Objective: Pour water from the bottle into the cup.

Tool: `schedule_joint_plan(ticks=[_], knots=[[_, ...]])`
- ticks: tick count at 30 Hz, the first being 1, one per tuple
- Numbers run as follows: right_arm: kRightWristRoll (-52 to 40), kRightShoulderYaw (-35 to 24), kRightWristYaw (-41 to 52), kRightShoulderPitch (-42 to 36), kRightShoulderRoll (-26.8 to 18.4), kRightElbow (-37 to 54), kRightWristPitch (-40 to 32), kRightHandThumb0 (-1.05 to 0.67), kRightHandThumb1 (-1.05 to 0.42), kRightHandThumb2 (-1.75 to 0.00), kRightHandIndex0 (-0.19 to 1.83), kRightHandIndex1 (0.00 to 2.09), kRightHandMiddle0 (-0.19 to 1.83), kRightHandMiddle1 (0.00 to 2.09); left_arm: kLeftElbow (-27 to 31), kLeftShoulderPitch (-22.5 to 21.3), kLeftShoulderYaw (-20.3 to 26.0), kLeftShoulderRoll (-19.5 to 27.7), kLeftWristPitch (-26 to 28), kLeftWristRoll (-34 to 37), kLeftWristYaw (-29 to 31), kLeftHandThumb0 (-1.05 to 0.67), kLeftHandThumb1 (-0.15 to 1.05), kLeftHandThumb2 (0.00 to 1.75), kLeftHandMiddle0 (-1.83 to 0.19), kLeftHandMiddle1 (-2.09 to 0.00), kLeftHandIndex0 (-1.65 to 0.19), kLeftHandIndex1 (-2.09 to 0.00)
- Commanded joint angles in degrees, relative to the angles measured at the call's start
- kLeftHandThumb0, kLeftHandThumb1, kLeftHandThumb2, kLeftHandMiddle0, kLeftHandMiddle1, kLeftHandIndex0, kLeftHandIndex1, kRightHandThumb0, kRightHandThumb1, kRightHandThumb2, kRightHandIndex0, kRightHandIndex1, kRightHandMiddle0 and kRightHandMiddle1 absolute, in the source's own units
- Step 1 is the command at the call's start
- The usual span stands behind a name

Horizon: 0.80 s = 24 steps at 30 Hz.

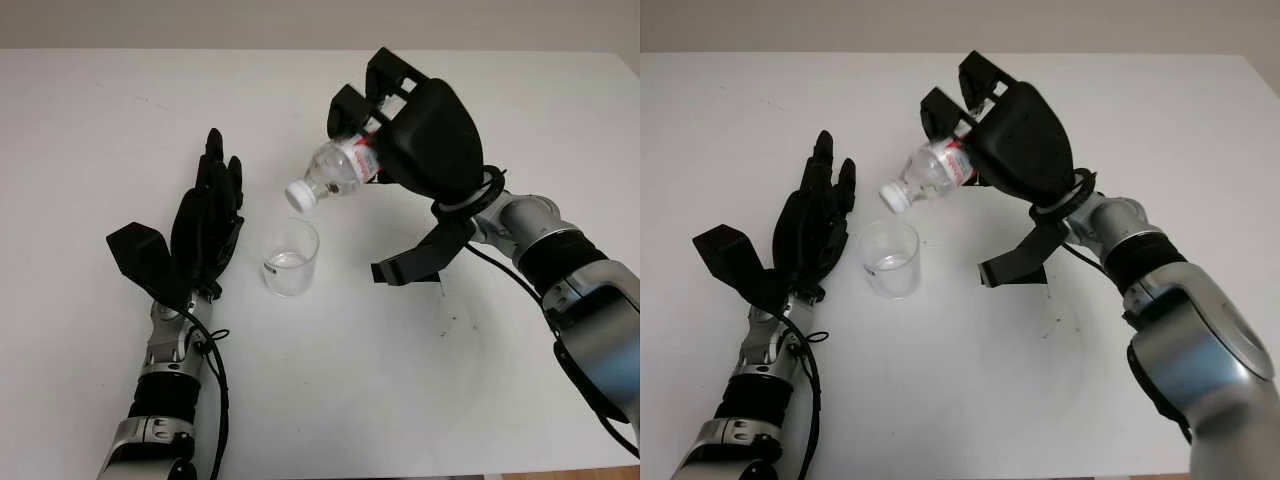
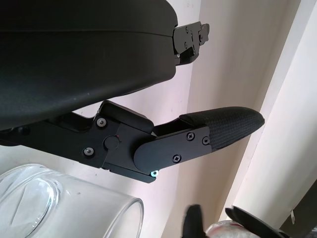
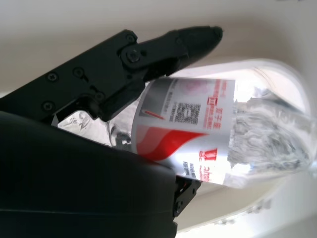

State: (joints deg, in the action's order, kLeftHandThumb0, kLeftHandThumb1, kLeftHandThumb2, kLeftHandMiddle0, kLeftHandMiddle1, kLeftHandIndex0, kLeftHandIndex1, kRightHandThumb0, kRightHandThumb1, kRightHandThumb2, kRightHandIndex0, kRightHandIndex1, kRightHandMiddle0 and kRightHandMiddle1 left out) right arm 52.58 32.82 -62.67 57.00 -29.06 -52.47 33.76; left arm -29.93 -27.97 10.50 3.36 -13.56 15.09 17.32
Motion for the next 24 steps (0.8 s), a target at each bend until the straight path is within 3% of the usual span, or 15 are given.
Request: schedule_joint_plan(ticks=[1,8,13,19,24], knots=[[-5.30,-3.48,4.31,-3.37,1.06,2.95,2.11,-0.48,-1.05,-0.32,1.28,2.09,0.90,2.09,-1.05,2.02,-0.01,-0.08,0.78,0.21,0.28,-0.85,1.05,0.70,0.17,-0.05,0.19,-0.03],[-26.49,-14.97,26.87,-15.45,5.97,16.58,0.42,-0.43,-1.05,-0.37,1.44,2.09,1.00,2.09,-1.54,1.64,0.03,0.18,0.54,0.13,0.73,-0.85,1.05,0.70,0.17,-0.05,0.19,-0.02],[-38.78,-21.53,39.15,-22.08,10.93,26.06,-4.65,-0.40,-1.05,-0.38,1.30,2.09,0.92,2.09,-1.22,1.65,0.11,0.20,0.94,0.27,0.71,-0.85,1.05,0.69,0.17,-0.05,0.19,-0.03],[-51.37,-27.63,49.54,-29.32,17.11,37.44,-14.64,-0.39,-1.05,-0.39,1.33,2.09,0.99,2.09,-0.74,1.90,0.08,0.55,1.37,0.11,0.72,-0.85,1.05,0.70,0.17,-0.05,0.19,-0.02],[-60.36,-30.95,55.27,-35.89,20.06,52.48,-31.35,-0.42,-1.05,-0.41,1.28,2.09,0.94,2.09,-0.33,2.09,0.08,0.75,1.89,0.10,0.70,-0.85,1.05,0.70,0.17,-0.06,0.19,-0.03]])
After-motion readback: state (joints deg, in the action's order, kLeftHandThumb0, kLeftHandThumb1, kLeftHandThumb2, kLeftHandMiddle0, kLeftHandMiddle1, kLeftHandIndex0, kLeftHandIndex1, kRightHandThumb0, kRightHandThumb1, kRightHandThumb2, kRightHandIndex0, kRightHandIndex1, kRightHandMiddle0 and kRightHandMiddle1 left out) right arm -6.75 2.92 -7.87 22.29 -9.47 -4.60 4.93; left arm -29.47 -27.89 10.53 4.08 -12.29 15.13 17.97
